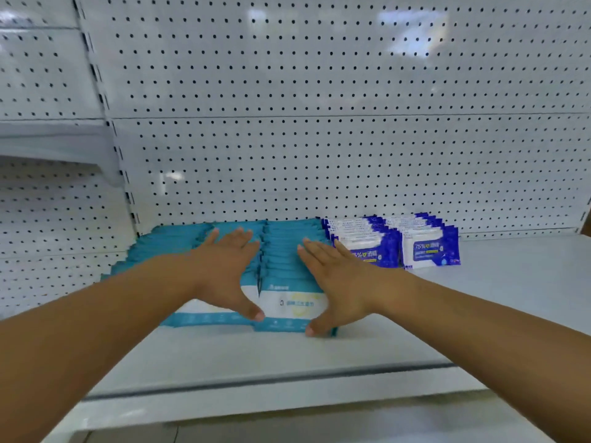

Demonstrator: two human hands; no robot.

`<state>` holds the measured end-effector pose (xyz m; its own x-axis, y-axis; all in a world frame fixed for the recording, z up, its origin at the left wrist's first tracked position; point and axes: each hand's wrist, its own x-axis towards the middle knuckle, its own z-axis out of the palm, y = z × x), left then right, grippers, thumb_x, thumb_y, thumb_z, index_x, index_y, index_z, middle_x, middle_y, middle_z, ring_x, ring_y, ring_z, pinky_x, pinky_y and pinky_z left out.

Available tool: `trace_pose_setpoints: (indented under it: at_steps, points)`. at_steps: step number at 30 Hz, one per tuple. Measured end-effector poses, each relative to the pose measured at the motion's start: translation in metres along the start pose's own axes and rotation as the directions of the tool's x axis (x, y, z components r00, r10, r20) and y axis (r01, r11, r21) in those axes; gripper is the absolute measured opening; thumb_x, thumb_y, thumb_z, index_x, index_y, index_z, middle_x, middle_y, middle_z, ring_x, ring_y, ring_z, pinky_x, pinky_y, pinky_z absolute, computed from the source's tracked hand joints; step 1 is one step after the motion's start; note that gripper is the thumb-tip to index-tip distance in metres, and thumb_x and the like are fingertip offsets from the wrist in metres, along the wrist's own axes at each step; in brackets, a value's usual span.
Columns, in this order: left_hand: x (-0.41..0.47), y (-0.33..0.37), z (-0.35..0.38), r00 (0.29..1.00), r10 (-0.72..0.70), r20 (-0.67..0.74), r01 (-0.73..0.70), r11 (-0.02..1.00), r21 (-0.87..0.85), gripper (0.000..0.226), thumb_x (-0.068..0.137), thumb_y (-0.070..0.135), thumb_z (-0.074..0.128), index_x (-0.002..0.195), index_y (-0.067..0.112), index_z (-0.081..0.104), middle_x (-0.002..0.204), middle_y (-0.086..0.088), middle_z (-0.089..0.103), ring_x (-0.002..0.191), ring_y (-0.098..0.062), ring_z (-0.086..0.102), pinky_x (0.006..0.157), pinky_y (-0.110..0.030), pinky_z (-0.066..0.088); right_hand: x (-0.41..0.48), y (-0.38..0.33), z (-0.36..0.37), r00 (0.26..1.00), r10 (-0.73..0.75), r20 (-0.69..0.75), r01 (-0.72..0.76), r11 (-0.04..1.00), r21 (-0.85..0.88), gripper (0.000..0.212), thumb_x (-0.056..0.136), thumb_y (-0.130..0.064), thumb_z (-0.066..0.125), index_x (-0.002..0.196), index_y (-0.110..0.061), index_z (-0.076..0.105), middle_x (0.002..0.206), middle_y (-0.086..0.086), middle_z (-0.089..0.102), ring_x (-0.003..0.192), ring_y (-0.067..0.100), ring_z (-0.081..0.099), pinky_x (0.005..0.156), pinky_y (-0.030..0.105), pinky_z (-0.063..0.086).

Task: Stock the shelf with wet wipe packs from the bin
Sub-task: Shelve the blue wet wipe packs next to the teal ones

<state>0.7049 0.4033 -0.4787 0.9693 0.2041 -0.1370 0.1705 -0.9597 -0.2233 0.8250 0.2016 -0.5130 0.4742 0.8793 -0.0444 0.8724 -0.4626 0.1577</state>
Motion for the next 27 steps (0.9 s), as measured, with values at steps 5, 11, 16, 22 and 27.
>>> trace_pose_setpoints:
  at_steps: [5, 11, 16, 22, 27]
  points:
    - [0.021, 0.004, 0.015, 0.988, 0.087, -0.131, -0.081, 0.995, 0.054, 0.123, 0.074, 0.075, 0.064, 0.159, 0.016, -0.003, 0.167, -0.004, -0.010, 0.153, -0.018, -0.012, 0.124, -0.048, -0.008, 0.025, 0.004, 0.002, 1.000, 0.022, -0.020, -0.024, 0.995, -0.100, 0.119, 0.084, -0.068, 0.057, 0.157, -0.010, -0.015, 0.168, 0.008, -0.012, 0.154, 0.022, -0.013, 0.125, 0.045, -0.007]
    - [0.049, 0.006, 0.013, 0.974, 0.111, -0.196, -0.102, 0.993, 0.056, 0.107, 0.079, 0.070, 0.063, 0.158, 0.016, 0.014, 0.167, -0.002, 0.011, 0.154, -0.017, 0.005, 0.124, -0.046, 0.002, 0.038, 0.015, 0.002, 1.000, 0.012, 0.008, -0.011, 0.993, -0.118, 0.113, 0.087, -0.068, 0.054, 0.158, -0.010, -0.014, 0.168, 0.008, -0.012, 0.155, 0.021, -0.009, 0.126, 0.045, -0.001]
    - [0.057, 0.013, 0.011, 0.969, 0.116, -0.217, -0.104, 0.992, 0.064, 0.099, 0.081, 0.065, 0.064, 0.156, 0.015, 0.023, 0.165, -0.003, 0.017, 0.153, -0.017, 0.010, 0.124, -0.044, 0.006, 0.042, 0.025, 0.006, 1.000, 0.002, -0.014, -0.004, 0.995, -0.099, 0.112, 0.088, -0.066, 0.057, 0.158, -0.012, -0.012, 0.168, 0.006, -0.010, 0.155, 0.019, -0.007, 0.126, 0.044, -0.002]
    - [0.039, 0.001, 0.012, 0.978, 0.096, -0.183, -0.124, 0.982, -0.145, 0.113, 0.074, 0.074, 0.067, 0.159, 0.021, 0.014, 0.167, 0.004, 0.009, 0.154, -0.012, 0.004, 0.125, -0.044, 0.003, 0.029, 0.024, 0.002, 0.999, 0.010, -0.031, -0.010, 1.000, -0.013, 0.124, 0.076, -0.070, 0.070, 0.160, -0.019, -0.006, 0.169, -0.001, -0.001, 0.155, 0.015, 0.000, 0.126, 0.044, -0.002]
    - [0.010, -0.034, 0.011, 0.994, 0.043, -0.099, -0.063, 0.975, -0.214, 0.124, 0.070, 0.074, 0.070, 0.160, 0.024, 0.001, 0.167, 0.005, -0.003, 0.153, -0.012, -0.005, 0.125, -0.040, -0.004, 0.019, 0.010, -0.006, 0.999, 0.028, -0.038, -0.028, 1.000, 0.000, 0.125, 0.075, -0.072, 0.069, 0.160, -0.018, -0.006, 0.168, -0.003, 0.001, 0.154, 0.015, 0.002, 0.126, 0.044, -0.002]
